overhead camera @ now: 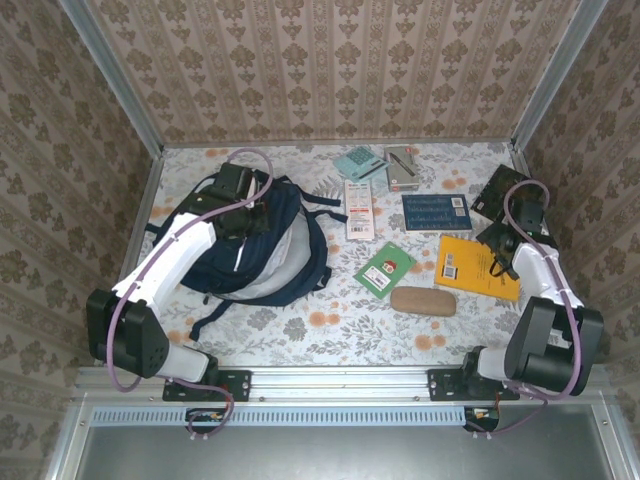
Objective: Pack the student bag
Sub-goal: Move the book to the middle-right of the table.
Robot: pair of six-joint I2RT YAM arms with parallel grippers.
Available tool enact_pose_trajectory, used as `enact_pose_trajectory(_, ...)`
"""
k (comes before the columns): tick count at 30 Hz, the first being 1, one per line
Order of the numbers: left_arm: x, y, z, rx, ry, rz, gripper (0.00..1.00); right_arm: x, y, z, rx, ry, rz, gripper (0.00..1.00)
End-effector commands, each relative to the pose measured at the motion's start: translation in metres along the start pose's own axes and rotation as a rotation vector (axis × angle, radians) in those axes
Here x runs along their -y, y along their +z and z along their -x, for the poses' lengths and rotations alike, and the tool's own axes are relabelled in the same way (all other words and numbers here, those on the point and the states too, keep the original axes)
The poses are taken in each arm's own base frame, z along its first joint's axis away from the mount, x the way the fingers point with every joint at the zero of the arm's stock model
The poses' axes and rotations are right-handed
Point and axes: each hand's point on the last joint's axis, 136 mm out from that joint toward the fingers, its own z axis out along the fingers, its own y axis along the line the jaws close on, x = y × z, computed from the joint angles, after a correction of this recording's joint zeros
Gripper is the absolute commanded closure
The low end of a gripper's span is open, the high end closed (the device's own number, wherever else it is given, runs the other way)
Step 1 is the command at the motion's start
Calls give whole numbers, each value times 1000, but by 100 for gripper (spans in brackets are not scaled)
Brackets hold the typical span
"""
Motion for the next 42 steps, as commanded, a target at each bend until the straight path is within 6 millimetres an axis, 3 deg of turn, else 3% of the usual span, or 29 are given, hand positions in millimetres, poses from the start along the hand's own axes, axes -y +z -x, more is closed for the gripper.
enact_pose_trajectory(1,4,0,8,28,-16,-19,100,1,21,-21,-136,20,19,13)
enact_pose_trajectory(5,3,0,5,20,-10,-16,98,-11,38,-28,-211,4,64,15)
enact_pose_trajectory(10,3,0,1,15,-10,-25,95,-47,48,-51,-319,-51,200,16)
enact_pose_trajectory(14,3,1,-1,14,-5,-27,95,-81,44,-73,-355,-166,244,16)
enact_pose_trajectory(19,4,1,-2,10,12,-32,84,-125,35,-99,-383,-316,287,17)
enact_pose_trajectory(22,8,0,0,15,37,-46,66,-136,23,-95,-338,-363,278,16)
enact_pose_trajectory(25,20,0,3,24,72,-78,62,-136,8,-83,-285,-358,272,16)
enact_pose_trajectory(29,44,5,8,31,122,-136,57,-112,1,-57,-159,-361,167,13)
enact_pose_trajectory(31,65,10,6,24,158,-184,56,-100,9,-46,-160,-315,149,13)
enact_pose_trajectory(34,84,19,6,7,196,-210,56,-98,27,-36,-203,-271,167,14)
enact_pose_trajectory(42,122,34,-1,-40,252,-278,55,-135,67,-38,-306,-269,237,15)
